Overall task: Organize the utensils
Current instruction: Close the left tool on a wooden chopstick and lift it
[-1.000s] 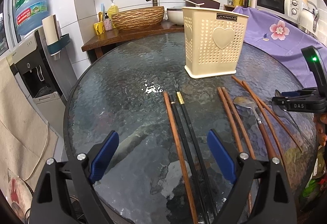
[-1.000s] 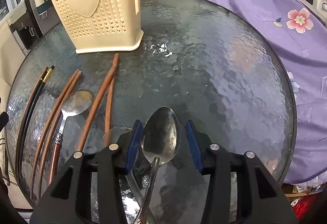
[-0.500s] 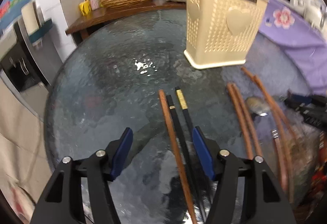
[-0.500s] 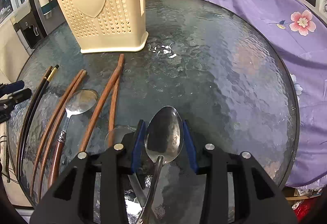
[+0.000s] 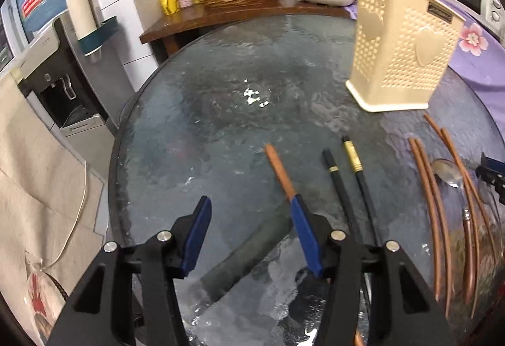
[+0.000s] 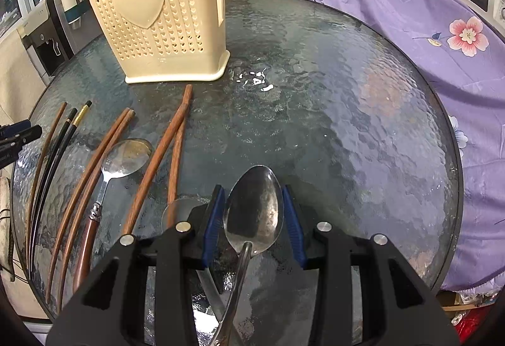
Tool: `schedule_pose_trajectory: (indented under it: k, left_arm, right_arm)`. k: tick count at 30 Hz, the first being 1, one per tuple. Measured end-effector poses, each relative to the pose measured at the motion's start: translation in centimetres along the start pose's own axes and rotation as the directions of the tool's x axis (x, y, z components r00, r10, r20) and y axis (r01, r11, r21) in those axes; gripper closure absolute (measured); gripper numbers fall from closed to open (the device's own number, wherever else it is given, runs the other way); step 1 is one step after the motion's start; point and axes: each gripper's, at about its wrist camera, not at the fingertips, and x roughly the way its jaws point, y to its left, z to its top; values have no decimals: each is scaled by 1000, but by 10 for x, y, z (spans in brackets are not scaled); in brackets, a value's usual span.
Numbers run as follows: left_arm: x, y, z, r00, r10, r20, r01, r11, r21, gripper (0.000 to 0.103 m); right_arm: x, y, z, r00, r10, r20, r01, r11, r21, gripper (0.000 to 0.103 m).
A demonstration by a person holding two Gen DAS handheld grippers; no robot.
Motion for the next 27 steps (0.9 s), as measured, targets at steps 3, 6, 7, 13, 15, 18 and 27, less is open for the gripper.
schedule_pose_trajectory:
  k: [3, 6, 7, 13, 15, 18, 27]
  left_arm:
    - [1, -10, 5, 1000, -31, -2, 31, 999, 15, 51]
    - [10, -20, 11, 1000, -1, -17, 2, 999, 38, 51]
    - [14, -21, 12, 999, 0, -32, 1, 999, 36, 51]
    - [32, -19, 21, 995, -43, -85, 43, 999, -7, 60]
    - [39, -16, 28, 994, -49, -95, 46, 999, -28, 64]
    - [44, -16, 34, 993, -61, -104, 58, 998, -38, 68]
    - [43, -26, 36, 994, -69, -90, 66, 997, -29, 94]
  right_arm:
    - [1, 0, 0, 1000, -1, -3, 1, 1000, 1, 65]
    - [1, -1, 1, 1000, -3, -6, 3, 1000, 2, 65]
    - [2, 0, 1, 1000, -4, -8, 4, 1000, 2, 65]
    - [3, 1, 5, 1000, -8, -22, 8, 1000, 0, 65]
    - [4, 1, 6, 1000, -8, -28, 8, 1000, 0, 65]
    - [4, 2, 6, 999, -11, -41, 11, 1000, 0, 65]
    - [2, 3, 3, 999, -10, -40, 10, 1000, 3, 65]
